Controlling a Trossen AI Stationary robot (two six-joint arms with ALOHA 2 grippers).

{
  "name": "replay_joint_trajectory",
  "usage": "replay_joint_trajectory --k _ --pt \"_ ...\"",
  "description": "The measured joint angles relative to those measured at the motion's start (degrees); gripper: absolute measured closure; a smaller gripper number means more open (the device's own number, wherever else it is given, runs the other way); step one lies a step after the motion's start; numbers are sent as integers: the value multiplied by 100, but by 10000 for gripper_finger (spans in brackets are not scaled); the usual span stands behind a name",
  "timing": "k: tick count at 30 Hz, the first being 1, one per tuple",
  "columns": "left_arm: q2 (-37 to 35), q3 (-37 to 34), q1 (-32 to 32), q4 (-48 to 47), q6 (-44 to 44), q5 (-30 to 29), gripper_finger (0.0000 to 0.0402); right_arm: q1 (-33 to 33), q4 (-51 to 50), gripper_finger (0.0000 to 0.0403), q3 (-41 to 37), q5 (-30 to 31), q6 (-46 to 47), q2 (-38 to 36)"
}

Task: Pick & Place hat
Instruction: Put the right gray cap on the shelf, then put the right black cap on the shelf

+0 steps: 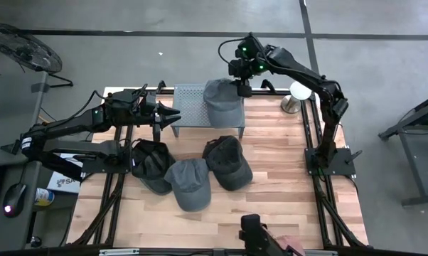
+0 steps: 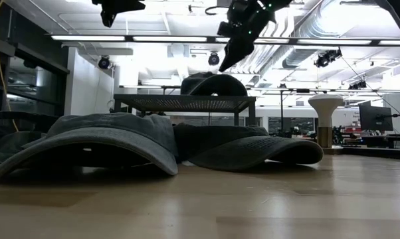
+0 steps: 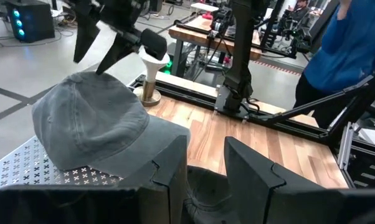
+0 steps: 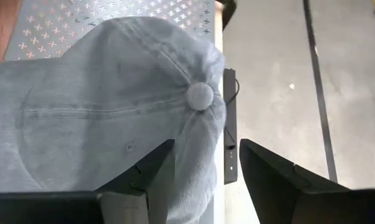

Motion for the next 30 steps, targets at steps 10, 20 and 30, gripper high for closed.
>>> replay_joint_trajectory --k 10,20,30 --pt "-2 0 0 -1 -2 77 294 63 -197 235 0 223 889 -776" --pt "-2 0 0 -3 -1 412 294 682 -739 244 -2 962 1589 -1640" --pt "-2 0 0 -11 -3 604 294 1430 -1897 242 -2 1311 3623 -1919"
